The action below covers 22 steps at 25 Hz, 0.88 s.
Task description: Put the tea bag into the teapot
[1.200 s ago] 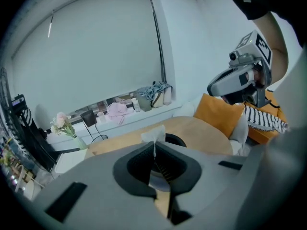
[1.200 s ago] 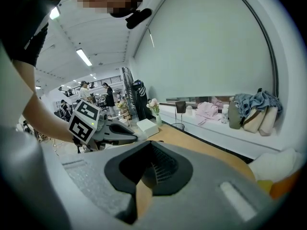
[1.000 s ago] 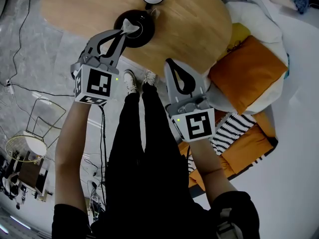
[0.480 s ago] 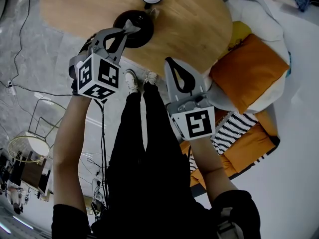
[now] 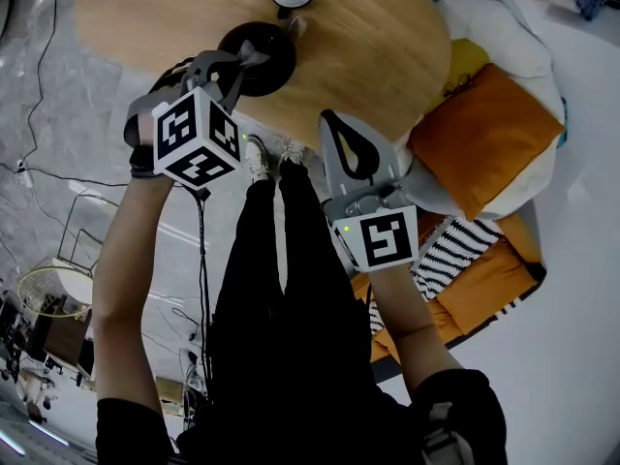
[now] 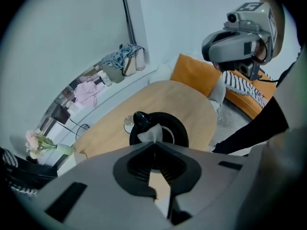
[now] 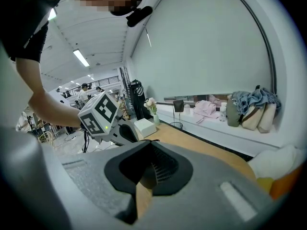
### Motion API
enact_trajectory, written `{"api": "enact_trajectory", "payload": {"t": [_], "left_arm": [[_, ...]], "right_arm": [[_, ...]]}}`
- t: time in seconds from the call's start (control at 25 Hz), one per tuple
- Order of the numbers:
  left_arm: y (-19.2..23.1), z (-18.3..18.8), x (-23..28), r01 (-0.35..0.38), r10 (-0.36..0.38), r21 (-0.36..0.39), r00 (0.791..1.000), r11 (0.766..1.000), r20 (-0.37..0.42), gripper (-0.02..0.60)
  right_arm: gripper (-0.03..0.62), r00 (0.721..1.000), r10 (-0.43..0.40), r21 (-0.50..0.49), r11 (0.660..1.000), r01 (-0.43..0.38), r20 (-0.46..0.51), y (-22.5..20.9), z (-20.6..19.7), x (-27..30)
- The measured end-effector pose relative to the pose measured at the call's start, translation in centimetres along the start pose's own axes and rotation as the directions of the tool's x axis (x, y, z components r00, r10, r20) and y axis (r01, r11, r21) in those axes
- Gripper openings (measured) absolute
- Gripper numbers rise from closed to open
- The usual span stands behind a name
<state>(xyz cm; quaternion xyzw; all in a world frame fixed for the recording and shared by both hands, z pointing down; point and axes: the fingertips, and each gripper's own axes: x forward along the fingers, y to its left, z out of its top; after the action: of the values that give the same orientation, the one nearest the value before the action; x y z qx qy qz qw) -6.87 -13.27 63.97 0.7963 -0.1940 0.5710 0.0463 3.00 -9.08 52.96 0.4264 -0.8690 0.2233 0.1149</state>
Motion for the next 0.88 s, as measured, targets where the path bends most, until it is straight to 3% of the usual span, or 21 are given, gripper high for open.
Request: {"api": "enact_trajectory", "payload": {"t": [0.16, 0.44, 0.56, 0.88], "left_arm": [[-0.2, 0.2, 0.6, 0.031, -0.029, 0.047, 0.999, 0.998, -0.041, 0.008], [-0.5, 0.1, 1.5, 0.068, -0.057, 0.123, 0.994, 0.99, -0.089, 0.008], [-0.7, 0.0, 1.8, 0.08, -0.067, 0.135, 0.992, 0.988, -0.104, 0.008], [-0.6, 0.0, 2.3, 0.099, -0.083, 0.136, 0.989, 0.986, -0.122, 0.008]], "right_arm": [[0.005, 0.999, 0.011, -0.043, 0.999, -0.013, -0.038, -0.2, -0.9, -0.2], [0.005, 1.0, -0.013, 0.01, 1.0, 0.013, -0.004, -0.6, -0.5, 0.1], [0.005, 0.998, 0.004, -0.044, 0.999, -0.007, -0.058, -0.7, -1.8, -0.4], [0.005, 0.998, -0.001, -0.044, 0.999, -0.001, -0.063, -1.3, -1.8, -0.2]]}}
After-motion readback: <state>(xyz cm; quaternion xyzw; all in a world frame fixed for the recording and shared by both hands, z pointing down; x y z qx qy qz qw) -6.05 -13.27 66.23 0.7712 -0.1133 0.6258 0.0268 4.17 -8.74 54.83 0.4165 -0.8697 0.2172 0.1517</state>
